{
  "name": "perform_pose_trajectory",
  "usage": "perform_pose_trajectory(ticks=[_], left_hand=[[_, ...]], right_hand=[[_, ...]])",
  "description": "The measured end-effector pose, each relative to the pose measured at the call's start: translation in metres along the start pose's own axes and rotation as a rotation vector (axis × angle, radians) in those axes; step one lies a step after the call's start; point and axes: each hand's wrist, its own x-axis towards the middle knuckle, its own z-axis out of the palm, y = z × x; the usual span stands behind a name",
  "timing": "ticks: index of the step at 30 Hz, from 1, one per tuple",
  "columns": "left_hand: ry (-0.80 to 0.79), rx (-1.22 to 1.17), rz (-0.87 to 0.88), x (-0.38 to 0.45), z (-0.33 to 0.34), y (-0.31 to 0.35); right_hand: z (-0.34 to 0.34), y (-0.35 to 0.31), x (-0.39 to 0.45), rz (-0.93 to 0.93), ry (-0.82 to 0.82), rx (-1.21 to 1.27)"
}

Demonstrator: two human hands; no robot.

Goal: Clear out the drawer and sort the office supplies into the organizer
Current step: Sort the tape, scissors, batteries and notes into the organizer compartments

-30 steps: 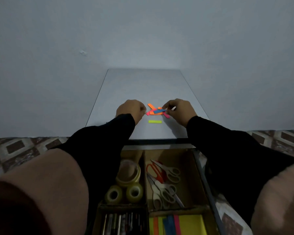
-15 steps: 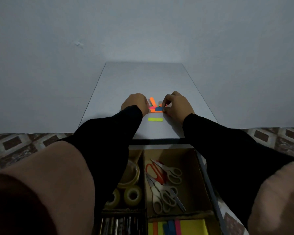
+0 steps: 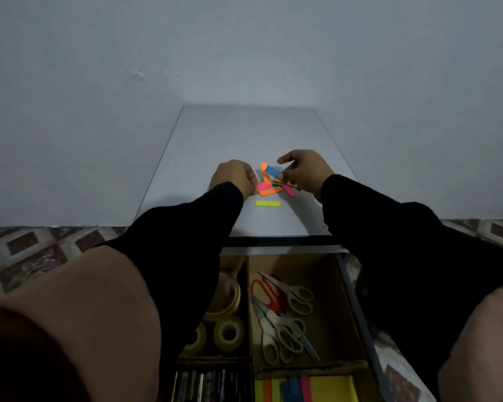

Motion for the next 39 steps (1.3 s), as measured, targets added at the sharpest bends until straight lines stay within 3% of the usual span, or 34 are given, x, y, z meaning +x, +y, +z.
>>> perform_pose_trajectory(ticks=[6, 14, 19, 24, 34, 39], left_hand=[[0.037, -0.057, 0.008, 0.0, 0.002, -0.002], [0.022, -0.066, 0.029, -0.003, 0.003, 0.0], [0.02, -0.064, 0.029, -0.001, 0.003, 0.0], [-0.029, -0.237, -0.007, 0.007, -0.002, -0.002], [-0.27, -0.249, -0.044, 0.015, -0.017, 0.022], [-0.361, -0.188, -0.04, 0.013, -0.015, 0.023]], right_hand=[[0.006, -0.003, 0.002, 0.258, -0.075, 0.303], [0.016, -0.003, 0.0, 0.22, -0.03, 0.319], [0.014, 0.003, -0.001, 0.226, 0.06, 0.498], [-0.004, 0.007, 0.0, 0.215, 0.128, 0.562], [-0.02, 0.016, -0.001, 0.142, 0.039, 0.15], [-0.023, 0.02, 0.005, 0.099, 0.111, 0.022]])
